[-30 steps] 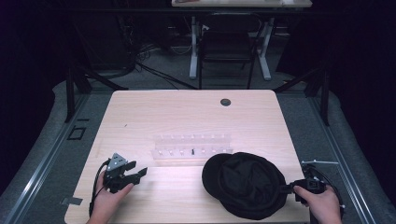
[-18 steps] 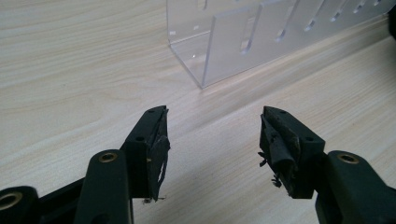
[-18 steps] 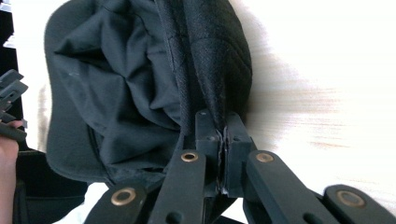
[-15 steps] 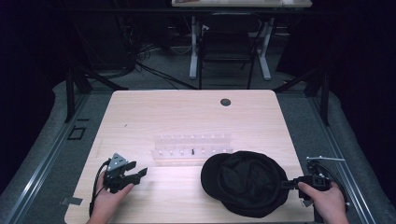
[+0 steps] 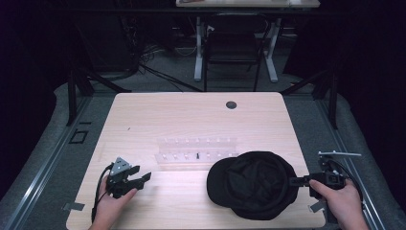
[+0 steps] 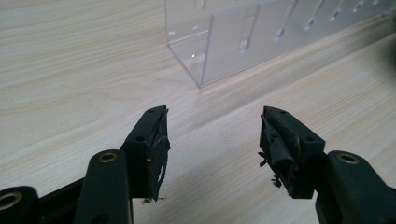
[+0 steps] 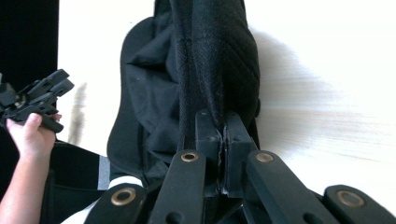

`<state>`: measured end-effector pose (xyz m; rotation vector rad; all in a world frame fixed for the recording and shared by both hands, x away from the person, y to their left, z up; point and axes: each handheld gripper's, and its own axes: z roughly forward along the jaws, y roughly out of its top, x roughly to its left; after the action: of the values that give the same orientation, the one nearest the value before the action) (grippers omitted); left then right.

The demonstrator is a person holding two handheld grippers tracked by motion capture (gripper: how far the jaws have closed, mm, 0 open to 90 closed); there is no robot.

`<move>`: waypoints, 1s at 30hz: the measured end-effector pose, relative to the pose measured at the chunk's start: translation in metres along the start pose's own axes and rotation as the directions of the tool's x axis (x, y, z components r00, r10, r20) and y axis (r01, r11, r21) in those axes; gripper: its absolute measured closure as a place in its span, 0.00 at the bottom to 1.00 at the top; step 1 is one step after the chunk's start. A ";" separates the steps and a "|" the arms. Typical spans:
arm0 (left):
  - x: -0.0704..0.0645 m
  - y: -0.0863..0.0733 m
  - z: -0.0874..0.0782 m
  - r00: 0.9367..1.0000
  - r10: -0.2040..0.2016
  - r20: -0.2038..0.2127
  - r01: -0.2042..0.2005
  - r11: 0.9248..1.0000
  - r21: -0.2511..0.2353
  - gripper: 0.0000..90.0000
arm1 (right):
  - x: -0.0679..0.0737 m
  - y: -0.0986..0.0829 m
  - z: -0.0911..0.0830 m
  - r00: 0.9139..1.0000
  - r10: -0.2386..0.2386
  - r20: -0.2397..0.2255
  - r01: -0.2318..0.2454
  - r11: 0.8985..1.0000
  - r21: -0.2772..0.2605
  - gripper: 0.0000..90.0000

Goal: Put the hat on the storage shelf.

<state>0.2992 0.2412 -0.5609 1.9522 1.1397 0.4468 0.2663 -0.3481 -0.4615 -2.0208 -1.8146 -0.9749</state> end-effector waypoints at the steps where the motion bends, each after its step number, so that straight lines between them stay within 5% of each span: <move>1: 0.000 0.000 0.000 1.000 -0.001 0.000 0.001 1.000 0.000 0.47 | 0.003 0.001 -0.001 1.000 -0.006 -0.007 0.006 1.000 -0.001 0.98; 4: 0.000 0.000 0.000 1.000 -0.001 -0.001 0.001 1.000 -0.001 0.47 | 0.011 0.004 -0.003 1.000 -0.013 0.000 0.013 1.000 -0.008 0.98; 5: 0.000 0.000 0.000 1.000 -0.002 -0.001 0.002 1.000 -0.001 0.47 | 0.013 0.007 -0.010 0.999 -0.043 0.031 0.040 0.996 0.077 0.98; 6: 0.000 0.000 0.000 1.000 -0.002 -0.001 0.002 1.000 -0.001 0.47 | 0.014 0.009 -0.011 0.998 -0.052 0.032 0.049 0.995 0.087 0.98; 17: 0.000 0.000 0.001 1.000 -0.001 0.000 0.001 1.000 0.002 0.47 | 0.032 0.012 -0.010 0.996 -0.025 -0.088 0.022 0.999 -0.035 0.98; 20: 0.000 0.000 0.000 1.000 -0.002 -0.001 0.002 1.000 0.001 0.47 | 0.043 0.014 -0.004 0.994 -0.011 -0.112 -0.004 0.992 -0.129 0.98; 28: 0.000 0.000 0.000 1.000 -0.005 -0.001 0.005 1.000 0.000 0.47 | 0.052 0.020 -0.008 0.981 -0.018 -0.195 0.003 0.997 -0.081 0.98; 29: 0.000 0.000 0.000 1.000 -0.005 -0.001 0.005 1.000 0.000 0.47 | 0.052 0.022 -0.009 0.975 -0.034 -0.219 0.022 0.998 -0.057 0.98; 30: 0.000 0.000 0.000 1.000 -0.006 -0.001 0.006 1.000 0.000 0.47 | 0.051 0.025 -0.015 0.979 -0.059 -0.193 0.065 0.998 0.024 0.98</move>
<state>0.2996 0.2414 -0.5614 1.9487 1.1456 0.4448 0.2855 -0.3222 -0.4129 -1.7927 -1.7871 -1.1115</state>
